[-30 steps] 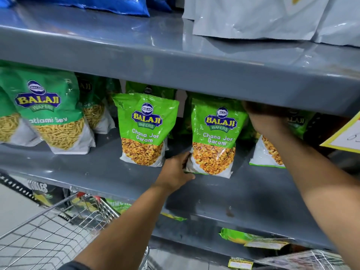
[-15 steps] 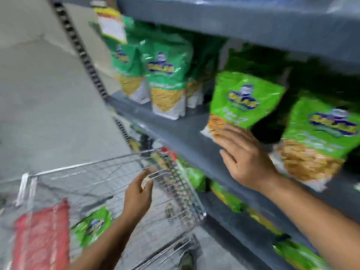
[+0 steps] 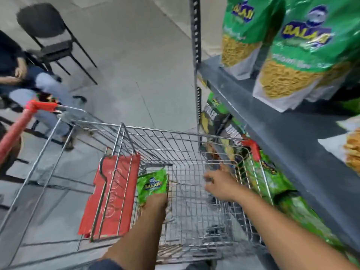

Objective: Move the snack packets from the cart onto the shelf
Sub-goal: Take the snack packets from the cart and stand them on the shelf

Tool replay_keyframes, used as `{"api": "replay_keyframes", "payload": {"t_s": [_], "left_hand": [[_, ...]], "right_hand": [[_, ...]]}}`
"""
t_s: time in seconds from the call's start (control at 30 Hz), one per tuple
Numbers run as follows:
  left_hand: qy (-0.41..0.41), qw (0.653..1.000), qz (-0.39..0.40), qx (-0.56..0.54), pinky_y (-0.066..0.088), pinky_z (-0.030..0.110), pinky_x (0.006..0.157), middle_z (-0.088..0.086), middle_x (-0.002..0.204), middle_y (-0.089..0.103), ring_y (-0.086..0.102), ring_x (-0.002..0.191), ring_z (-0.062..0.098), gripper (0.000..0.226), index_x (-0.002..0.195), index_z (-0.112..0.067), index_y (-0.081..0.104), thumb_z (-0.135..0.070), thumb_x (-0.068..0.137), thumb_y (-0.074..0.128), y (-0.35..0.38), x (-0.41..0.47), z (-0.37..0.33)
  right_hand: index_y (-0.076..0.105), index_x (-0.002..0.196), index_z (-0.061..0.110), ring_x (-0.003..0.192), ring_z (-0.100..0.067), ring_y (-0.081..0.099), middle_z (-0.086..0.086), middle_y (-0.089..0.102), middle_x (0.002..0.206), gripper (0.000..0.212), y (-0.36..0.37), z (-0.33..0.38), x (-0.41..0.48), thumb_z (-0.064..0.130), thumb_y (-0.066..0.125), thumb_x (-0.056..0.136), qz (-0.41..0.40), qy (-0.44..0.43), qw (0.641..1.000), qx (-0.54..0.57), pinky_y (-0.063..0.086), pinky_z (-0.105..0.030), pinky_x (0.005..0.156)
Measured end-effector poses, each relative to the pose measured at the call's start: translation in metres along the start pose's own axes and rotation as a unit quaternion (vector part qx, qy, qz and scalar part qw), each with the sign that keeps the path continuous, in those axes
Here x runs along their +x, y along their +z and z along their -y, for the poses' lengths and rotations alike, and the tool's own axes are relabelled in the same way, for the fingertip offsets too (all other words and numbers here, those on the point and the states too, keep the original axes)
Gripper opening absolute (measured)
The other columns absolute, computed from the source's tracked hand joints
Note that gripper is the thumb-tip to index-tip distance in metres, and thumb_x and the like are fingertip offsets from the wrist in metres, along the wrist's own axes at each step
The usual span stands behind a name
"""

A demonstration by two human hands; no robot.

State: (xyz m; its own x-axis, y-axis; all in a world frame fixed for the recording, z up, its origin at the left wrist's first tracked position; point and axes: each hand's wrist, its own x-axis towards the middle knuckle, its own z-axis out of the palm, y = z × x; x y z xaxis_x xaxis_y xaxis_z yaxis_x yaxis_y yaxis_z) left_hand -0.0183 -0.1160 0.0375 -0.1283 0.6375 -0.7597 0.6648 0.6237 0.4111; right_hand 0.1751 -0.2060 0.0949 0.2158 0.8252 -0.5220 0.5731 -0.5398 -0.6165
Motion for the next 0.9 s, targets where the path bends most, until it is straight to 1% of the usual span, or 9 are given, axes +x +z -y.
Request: {"api": "replay_keyframes", "payload": {"t_s": [0.13,0.2,0.27,0.37,0.47,0.53,0.67,0.77,0.9], "left_hand": [[-0.009,0.998,-0.060,0.017,0.047,0.025,0.090,0.017,0.132,0.061,0.057,0.123,0.029,0.034,0.121,-0.005,0.062,-0.015,0.091,0.051,-0.016,0.042,0.009],[-0.073,0.989,-0.039,-0.124,0.044,0.020,0.073,0.027,0.132,0.057,0.056,0.122,0.036,0.037,0.124,0.008,0.056,-0.009,0.092,0.048,-0.019,0.060,0.016],[-0.050,0.995,-0.053,-0.070,0.038,0.017,0.064,0.031,0.134,0.053,0.056,0.119,0.038,0.038,0.125,0.015,0.051,-0.004,0.093,0.047,-0.023,0.077,0.022],[-0.081,0.995,-0.025,-0.060,0.052,0.035,0.086,0.026,0.138,0.052,0.053,0.104,0.021,0.043,0.131,0.008,0.049,-0.010,0.092,0.048,-0.027,0.100,0.031],[-0.098,0.994,-0.046,-0.023,0.039,0.038,0.107,0.023,0.144,0.046,0.051,0.121,0.026,0.051,0.132,0.003,0.048,-0.026,0.091,0.049,-0.024,0.115,0.044],[-0.099,0.991,-0.086,-0.020,0.039,0.041,0.107,0.024,0.142,0.048,0.049,0.128,0.034,0.051,0.131,0.002,0.050,-0.030,0.092,0.044,-0.019,0.127,0.053],[-0.075,0.981,-0.171,0.043,0.049,0.045,0.094,0.032,0.120,0.062,0.059,0.111,0.041,0.037,0.111,0.008,0.061,-0.015,0.093,0.039,-0.012,0.152,0.068],[-0.067,0.984,-0.164,0.027,0.053,0.049,0.085,0.029,0.105,0.067,0.064,0.098,0.040,0.033,0.098,0.004,0.065,-0.017,0.089,0.041,-0.009,0.162,0.081],[-0.052,0.981,-0.184,0.036,0.053,0.047,0.083,0.025,0.100,0.070,0.064,0.095,0.037,0.028,0.086,-0.002,0.069,-0.018,0.087,0.045,-0.009,0.167,0.090]], "right_hand": [[0.059,0.115,0.016,0.100,-0.020,0.058,-0.007,0.062,0.121,0.030,0.035,-0.005,0.039,0.021,0.060,0.085,0.023,0.039,0.998,0.044,0.048,-0.030,0.085],[0.058,0.117,0.013,0.104,-0.022,0.058,-0.007,0.061,0.122,0.033,0.053,-0.011,0.061,0.023,0.061,0.086,0.045,0.049,0.996,0.059,0.047,-0.031,0.091],[0.058,0.116,0.009,0.098,-0.021,0.058,-0.009,0.060,0.122,0.032,0.068,-0.016,0.076,0.021,0.061,0.086,0.062,0.059,0.993,0.075,0.049,-0.026,0.084],[0.057,0.109,-0.005,0.093,-0.032,0.062,-0.025,0.062,0.115,0.031,0.096,-0.019,0.104,0.014,0.057,0.086,0.094,0.073,0.988,0.096,0.054,-0.030,0.078],[0.060,0.092,-0.004,0.094,-0.035,0.062,-0.023,0.066,0.098,0.021,0.124,-0.018,0.128,0.013,0.057,0.081,0.131,0.090,0.981,0.115,0.052,-0.043,0.076],[0.057,0.103,-0.005,0.101,-0.035,0.061,-0.023,0.064,0.110,0.030,0.143,-0.019,0.142,0.016,0.060,0.082,0.152,0.099,0.975,0.125,0.049,-0.036,0.079],[0.054,0.121,0.007,0.093,-0.015,0.057,-0.005,0.063,0.112,0.049,0.178,-0.013,0.163,0.027,0.069,0.080,0.177,0.124,0.965,0.150,0.045,-0.021,0.081],[0.055,0.119,0.012,0.094,-0.017,0.060,-0.006,0.064,0.117,0.047,0.198,-0.004,0.174,0.027,0.072,0.078,0.198,0.165,0.949,0.184,0.049,-0.023,0.083],[0.067,0.096,0.018,0.066,-0.004,0.056,-0.001,0.068,0.105,0.019,0.208,-0.004,0.180,0.021,0.072,0.079,0.144,0.181,0.954,0.191,0.044,-0.009,0.053]]}}
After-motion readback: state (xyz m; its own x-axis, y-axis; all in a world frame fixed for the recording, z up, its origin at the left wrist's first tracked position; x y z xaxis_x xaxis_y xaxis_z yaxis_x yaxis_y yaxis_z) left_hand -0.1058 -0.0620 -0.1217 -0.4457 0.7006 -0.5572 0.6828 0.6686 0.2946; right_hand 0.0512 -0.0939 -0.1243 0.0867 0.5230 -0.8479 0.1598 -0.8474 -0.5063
